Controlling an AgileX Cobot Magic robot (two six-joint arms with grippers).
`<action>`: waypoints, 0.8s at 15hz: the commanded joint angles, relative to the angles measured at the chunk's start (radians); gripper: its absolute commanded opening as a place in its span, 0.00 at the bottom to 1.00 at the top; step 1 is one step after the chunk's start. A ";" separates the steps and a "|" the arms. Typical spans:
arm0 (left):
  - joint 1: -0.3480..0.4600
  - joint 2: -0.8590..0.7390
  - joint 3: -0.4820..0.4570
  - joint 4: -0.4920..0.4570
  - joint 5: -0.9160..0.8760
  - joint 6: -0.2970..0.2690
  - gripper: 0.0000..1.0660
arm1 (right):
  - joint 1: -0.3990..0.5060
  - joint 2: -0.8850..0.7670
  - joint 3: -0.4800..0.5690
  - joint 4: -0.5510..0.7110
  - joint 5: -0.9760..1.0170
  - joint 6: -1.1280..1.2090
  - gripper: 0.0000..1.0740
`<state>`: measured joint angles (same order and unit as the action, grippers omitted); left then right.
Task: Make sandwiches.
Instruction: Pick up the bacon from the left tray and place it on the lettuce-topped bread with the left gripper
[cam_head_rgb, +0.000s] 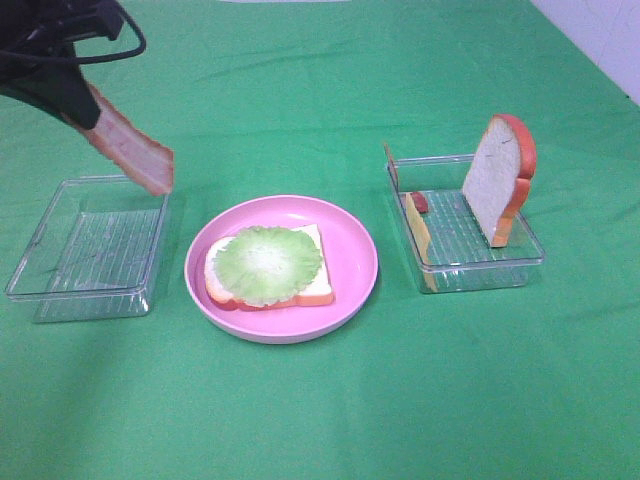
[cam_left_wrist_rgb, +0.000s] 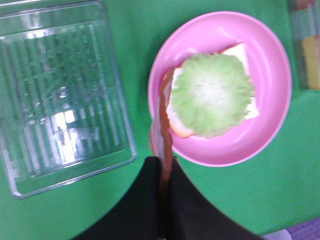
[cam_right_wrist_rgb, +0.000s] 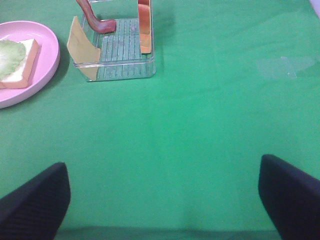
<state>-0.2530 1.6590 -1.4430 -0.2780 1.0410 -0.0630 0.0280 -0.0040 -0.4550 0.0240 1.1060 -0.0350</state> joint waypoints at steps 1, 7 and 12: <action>-0.074 0.068 -0.004 -0.160 -0.066 0.105 0.00 | -0.001 -0.025 0.002 0.001 -0.004 -0.010 0.92; -0.202 0.257 -0.010 -0.376 -0.171 0.264 0.00 | -0.001 -0.025 0.002 0.001 -0.004 -0.010 0.92; -0.249 0.371 -0.094 -0.378 -0.183 0.275 0.00 | -0.001 -0.025 0.002 0.001 -0.004 -0.010 0.92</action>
<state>-0.4970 2.0280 -1.5280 -0.6440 0.8680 0.2070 0.0280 -0.0040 -0.4550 0.0240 1.1060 -0.0350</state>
